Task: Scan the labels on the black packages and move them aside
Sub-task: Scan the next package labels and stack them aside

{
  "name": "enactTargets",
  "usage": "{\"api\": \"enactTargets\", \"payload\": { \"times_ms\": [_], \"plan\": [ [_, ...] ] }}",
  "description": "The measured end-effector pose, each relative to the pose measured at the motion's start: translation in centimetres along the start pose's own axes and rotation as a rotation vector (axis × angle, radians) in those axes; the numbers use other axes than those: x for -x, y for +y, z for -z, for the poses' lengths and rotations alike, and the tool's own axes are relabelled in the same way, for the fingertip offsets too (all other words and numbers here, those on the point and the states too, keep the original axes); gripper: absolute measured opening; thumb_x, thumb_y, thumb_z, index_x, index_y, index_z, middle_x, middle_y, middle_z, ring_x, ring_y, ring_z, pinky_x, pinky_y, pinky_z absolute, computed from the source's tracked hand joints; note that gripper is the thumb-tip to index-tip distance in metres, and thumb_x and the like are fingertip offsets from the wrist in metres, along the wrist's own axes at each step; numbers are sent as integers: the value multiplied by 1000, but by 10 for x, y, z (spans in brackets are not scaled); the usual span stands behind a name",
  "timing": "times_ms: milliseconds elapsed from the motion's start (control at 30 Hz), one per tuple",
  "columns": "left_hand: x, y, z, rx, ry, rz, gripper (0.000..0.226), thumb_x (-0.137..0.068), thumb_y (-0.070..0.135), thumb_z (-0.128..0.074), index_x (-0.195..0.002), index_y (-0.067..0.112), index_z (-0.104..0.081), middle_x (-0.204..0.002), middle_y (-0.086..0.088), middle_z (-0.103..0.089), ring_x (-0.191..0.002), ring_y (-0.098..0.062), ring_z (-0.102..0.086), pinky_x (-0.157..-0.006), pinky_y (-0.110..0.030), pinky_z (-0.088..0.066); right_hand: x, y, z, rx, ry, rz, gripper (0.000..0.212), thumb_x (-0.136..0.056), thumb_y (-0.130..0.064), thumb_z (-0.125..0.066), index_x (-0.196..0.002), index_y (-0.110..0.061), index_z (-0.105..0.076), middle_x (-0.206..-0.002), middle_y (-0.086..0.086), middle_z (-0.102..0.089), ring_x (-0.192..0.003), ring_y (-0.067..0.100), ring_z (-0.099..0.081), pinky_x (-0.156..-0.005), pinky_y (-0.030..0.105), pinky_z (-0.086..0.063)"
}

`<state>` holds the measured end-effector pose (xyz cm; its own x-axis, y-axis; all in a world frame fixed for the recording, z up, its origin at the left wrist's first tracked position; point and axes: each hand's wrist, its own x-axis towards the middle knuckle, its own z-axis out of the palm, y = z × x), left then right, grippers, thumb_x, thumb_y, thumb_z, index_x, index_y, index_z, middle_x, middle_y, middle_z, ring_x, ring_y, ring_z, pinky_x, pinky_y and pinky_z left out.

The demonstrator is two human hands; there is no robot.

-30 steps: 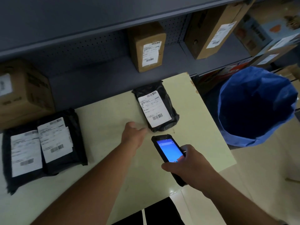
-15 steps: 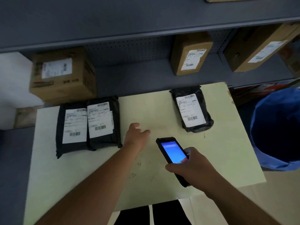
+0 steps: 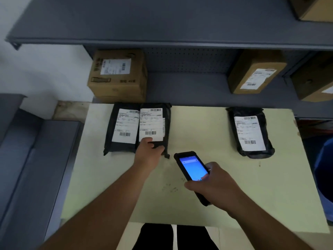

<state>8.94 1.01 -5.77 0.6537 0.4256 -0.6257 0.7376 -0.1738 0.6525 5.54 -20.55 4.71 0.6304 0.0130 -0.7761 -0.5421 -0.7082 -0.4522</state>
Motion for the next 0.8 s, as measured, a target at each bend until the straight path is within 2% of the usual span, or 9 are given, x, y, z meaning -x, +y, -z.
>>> {"api": "enactTargets", "payload": {
  "times_ms": [133, 267, 433, 533, 633, 733, 800],
  "plan": [
    [-7, -12, 34, 29, 59, 10, 66, -90, 29, -75, -148, 19, -47, -135, -1, -61, -110, -20, -61, -78, -28, -47, 2, -19, -21, 51, -23, 18, 66, -70, -45, -87, -121, -23, -51, -100, 0, -66, -82, 18, -70, -71, 36, -59],
    [-17, -25, 66, 37, 119, 23, 62, -90, 28, -74, -146, 19, -48, -132, 0, -60, -109, -22, -63, -73, -29, -47, 2, -37, -41, 88, -32, 37, 65, -69, -46, -88, -118, -24, -52, -98, -1, -66, -83, 18, -71, -78, 42, -63],
    [-31, -38, 102, 2, 232, 10, 61, -89, 23, -74, -145, 15, -51, -135, -5, -62, -103, -21, -61, -85, -31, -47, 0, -55, -60, 112, -47, 39, 62, -71, -46, -87, -116, -24, -51, -100, -1, -66, -86, 19, -71, -71, 35, -58],
    [-41, -46, 118, -62, 294, -2, 65, -85, 27, -76, -144, 14, -52, -135, -11, -58, -114, -29, -63, -97, -39, -52, -2, -61, -69, 129, -49, 32, 62, -71, -47, -86, -115, -25, -49, -101, -1, -66, -87, 18, -71, -70, 34, -57],
    [-50, -51, 128, -114, 303, 11, 73, -80, 34, -77, -145, 16, -50, -139, -12, -50, -120, -35, -60, -102, -53, -54, -5, -67, -77, 131, -48, 24, 61, -70, -48, -86, -115, -24, -51, -100, -1, -67, -87, 20, -72, -73, 38, -59],
    [-62, -52, 133, -120, 270, 20, 84, -80, 38, -80, -152, 16, -44, -148, -14, -46, -127, -36, -58, -104, -53, -53, -7, -72, -82, 129, -59, 12, 62, -72, -47, -86, -116, -24, -50, -100, -1, -65, -79, 17, -69, -69, 35, -57],
    [-70, -53, 133, -108, 236, 41, 89, -81, 40, -81, -155, 14, -40, -148, -11, -49, -124, -33, -59, -101, -47, -54, -9, -73, -84, 129, -63, 4, 61, -73, -46, -86, -117, -25, -50, -99, -2, -65, -73, 14, -66, -65, 31, -53]
  ]
}}
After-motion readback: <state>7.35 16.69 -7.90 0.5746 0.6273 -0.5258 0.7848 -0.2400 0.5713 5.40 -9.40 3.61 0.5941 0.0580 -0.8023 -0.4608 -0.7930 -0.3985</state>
